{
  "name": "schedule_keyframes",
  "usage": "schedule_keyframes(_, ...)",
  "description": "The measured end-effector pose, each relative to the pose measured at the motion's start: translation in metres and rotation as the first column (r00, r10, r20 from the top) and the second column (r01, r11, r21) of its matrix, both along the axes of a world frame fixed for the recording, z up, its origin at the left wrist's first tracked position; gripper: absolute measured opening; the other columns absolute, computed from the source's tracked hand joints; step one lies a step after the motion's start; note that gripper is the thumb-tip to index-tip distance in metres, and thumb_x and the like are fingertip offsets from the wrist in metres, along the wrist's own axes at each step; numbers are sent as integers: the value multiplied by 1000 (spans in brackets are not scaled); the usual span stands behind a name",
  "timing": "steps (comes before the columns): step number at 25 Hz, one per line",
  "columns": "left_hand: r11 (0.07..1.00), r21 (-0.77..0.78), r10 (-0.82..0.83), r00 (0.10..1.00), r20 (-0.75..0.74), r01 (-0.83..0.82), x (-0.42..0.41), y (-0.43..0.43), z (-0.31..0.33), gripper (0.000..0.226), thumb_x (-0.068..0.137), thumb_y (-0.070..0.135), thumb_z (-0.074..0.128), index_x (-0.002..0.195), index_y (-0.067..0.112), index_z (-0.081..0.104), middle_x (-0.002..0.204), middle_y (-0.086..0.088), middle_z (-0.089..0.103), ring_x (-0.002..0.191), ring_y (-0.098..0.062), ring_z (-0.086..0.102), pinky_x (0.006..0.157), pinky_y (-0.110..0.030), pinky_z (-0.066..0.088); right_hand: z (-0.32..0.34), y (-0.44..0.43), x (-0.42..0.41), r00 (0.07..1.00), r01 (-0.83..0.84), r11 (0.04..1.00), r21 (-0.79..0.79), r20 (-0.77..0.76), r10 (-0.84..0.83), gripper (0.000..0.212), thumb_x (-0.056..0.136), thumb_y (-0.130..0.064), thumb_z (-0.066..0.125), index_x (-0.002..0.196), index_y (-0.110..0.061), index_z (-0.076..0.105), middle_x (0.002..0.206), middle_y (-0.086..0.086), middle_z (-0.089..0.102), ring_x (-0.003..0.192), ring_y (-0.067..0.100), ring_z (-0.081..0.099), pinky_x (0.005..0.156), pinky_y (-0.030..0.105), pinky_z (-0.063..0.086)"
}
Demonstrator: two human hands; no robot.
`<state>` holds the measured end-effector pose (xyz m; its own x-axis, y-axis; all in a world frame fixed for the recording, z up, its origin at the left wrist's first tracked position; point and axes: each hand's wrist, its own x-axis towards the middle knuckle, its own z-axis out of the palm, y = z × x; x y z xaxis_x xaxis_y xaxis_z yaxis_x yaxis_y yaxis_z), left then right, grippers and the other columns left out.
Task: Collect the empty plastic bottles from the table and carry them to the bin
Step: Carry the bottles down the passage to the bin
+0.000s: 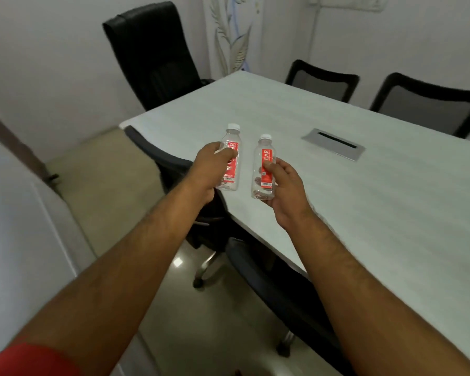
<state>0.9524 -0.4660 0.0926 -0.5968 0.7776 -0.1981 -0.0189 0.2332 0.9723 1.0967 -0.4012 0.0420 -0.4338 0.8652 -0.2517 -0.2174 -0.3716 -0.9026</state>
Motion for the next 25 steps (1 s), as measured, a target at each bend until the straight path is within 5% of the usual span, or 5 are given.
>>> schedule_keyframes(5,960,94,252,960,124,-264,-114,-19,6,44,87,21,69,128,15,56,109,-8,72,81,-19,75,55,-29,58,13,5,-136,982,-184,982,37,-41,186,42,92,-22,66,133,-14,56,118,10,71,96,24,73,73,40,61)
schedule_keyframes(10,920,90,381,924,31,-382,-227,-32,6,36,85,17,70,119,10,62,97,-5,73,65,-8,72,51,-22,54,14,17,-268,942,-332,942,54,-35,334,38,94,-25,64,131,-19,57,120,8,70,103,26,72,86,46,61)
schedule_keyframes(16,869,63,492,870,-25,-490,-354,-24,-1,39,87,21,69,124,12,63,109,-8,72,94,-23,73,77,-38,62,14,45,-404,871,-489,868,84,-5,491,34,99,-27,57,131,-16,56,113,3,70,95,19,72,65,24,60)
schedule_keyframes(21,829,72,557,831,-21,-554,-452,-22,-14,43,87,25,70,127,14,59,113,-7,71,97,-22,73,81,-41,61,5,57,-511,811,-583,803,123,40,583,40,97,-30,59,134,-14,56,118,8,71,102,24,73,76,35,63)
schedule_keyframes(25,812,74,580,815,6,-579,-566,-19,-34,39,87,27,70,123,12,63,112,-7,72,99,-22,72,86,-40,59,-10,60,-623,802,-596,794,115,64,593,33,98,-27,58,129,-15,57,110,4,70,92,18,72,68,29,60)
